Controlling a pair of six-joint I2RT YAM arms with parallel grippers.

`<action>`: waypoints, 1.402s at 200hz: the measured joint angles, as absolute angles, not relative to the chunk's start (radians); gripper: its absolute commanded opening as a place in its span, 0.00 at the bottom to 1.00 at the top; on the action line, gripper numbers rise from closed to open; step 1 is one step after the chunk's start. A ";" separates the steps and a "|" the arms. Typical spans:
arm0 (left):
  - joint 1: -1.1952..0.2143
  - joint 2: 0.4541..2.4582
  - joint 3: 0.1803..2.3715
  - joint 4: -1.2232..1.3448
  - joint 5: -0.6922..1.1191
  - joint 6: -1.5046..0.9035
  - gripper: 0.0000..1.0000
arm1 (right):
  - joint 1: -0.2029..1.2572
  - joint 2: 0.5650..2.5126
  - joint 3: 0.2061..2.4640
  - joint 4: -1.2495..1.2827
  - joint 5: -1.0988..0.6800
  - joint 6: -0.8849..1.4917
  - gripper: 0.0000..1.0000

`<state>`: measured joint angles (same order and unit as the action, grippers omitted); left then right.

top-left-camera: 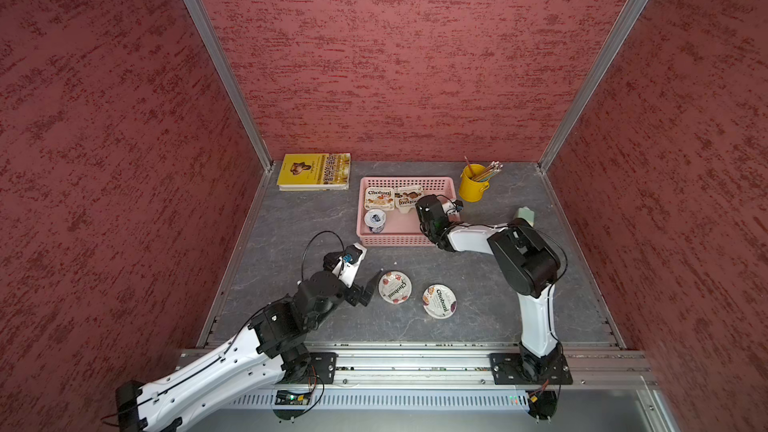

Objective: Put the yogurt in the basket
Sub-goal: Place the yogurt in the basket.

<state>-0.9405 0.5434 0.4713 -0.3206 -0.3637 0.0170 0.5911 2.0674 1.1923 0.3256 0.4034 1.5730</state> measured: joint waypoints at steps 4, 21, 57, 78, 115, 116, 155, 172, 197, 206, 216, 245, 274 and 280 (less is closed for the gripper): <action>-0.941 0.543 0.471 -0.321 -0.364 0.017 1.00 | 0.591 2.067 1.192 0.323 0.403 1.575 0.00; -0.941 0.543 0.471 -0.321 -0.364 0.017 1.00 | 0.591 2.067 1.192 0.309 0.402 1.579 0.05; -0.941 0.543 0.471 -0.321 -0.364 0.019 1.00 | 0.592 2.067 1.192 0.286 0.393 1.590 0.24; -0.941 0.543 0.471 -0.321 -0.364 0.020 1.00 | 0.592 2.067 1.193 0.281 0.387 1.592 0.29; -0.940 0.543 0.471 -0.321 -0.364 0.020 1.00 | 0.592 2.067 1.205 0.279 0.375 1.588 0.35; -0.940 0.543 0.471 -0.321 -0.364 0.020 1.00 | 0.592 2.067 1.206 0.279 0.374 1.588 0.35; -0.940 0.543 0.471 -0.321 -0.364 0.020 1.00 | 0.592 2.058 1.227 0.253 0.368 1.540 0.38; -0.940 0.543 0.471 -0.321 -0.364 0.020 1.00 | 0.592 2.027 1.238 0.218 0.369 1.511 0.39; -0.940 0.543 0.471 -0.321 -0.364 0.020 1.00 | 0.593 1.954 1.248 0.162 0.371 1.493 0.40; -0.940 0.543 0.471 -0.321 -0.364 0.020 1.00 | 0.593 1.926 1.251 0.145 0.371 1.489 0.40; -0.940 0.543 0.471 -0.321 -0.364 0.020 1.00 | 0.593 1.894 1.252 0.123 0.371 1.486 0.41; -0.940 0.541 0.471 -0.322 -0.364 0.020 1.00 | 0.593 1.822 1.245 0.074 0.370 1.481 0.42; -0.940 0.540 0.471 -0.324 -0.364 0.020 1.00 | 0.593 1.744 1.195 0.033 0.366 1.448 0.42; -0.940 0.540 0.473 -0.327 -0.364 0.020 1.00 | 0.593 1.723 1.186 0.019 0.364 1.427 0.43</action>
<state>-0.9398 0.5404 0.4728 -0.3271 -0.3637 0.0200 0.5934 1.7229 1.1862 0.0185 0.3641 1.4269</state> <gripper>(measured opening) 0.994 0.419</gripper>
